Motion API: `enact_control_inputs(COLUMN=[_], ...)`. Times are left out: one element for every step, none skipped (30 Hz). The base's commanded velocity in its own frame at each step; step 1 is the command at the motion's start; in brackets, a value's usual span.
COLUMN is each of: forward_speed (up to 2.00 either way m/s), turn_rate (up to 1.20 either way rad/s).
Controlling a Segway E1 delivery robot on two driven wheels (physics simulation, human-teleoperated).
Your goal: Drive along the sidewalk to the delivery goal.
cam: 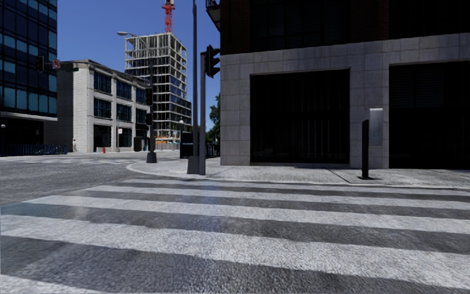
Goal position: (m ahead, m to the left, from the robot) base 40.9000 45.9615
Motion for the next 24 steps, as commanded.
enact_control_inputs(forward_speed=[2.00, 2.00, 2.00, 2.00, 2.00, 2.00, 2.00, 2.00, 2.00, 2.00, 2.00, 2.00, 2.00, 2.00, 2.00, 2.00, 2.00, 2.00, 2.00, 2.00, 2.00, 2.00, 2.00, 2.00], turn_rate=[0.00, 0.00, 0.00, 0.00, 0.00, 0.00, 0.00, 0.00, 0.00, 0.00, 0.00, 0.00, 0.00, 0.00, 0.00, 0.00, 0.00, 0.00, 0.00, 0.00, 0.00, 0.00, 0.00, 0.00])
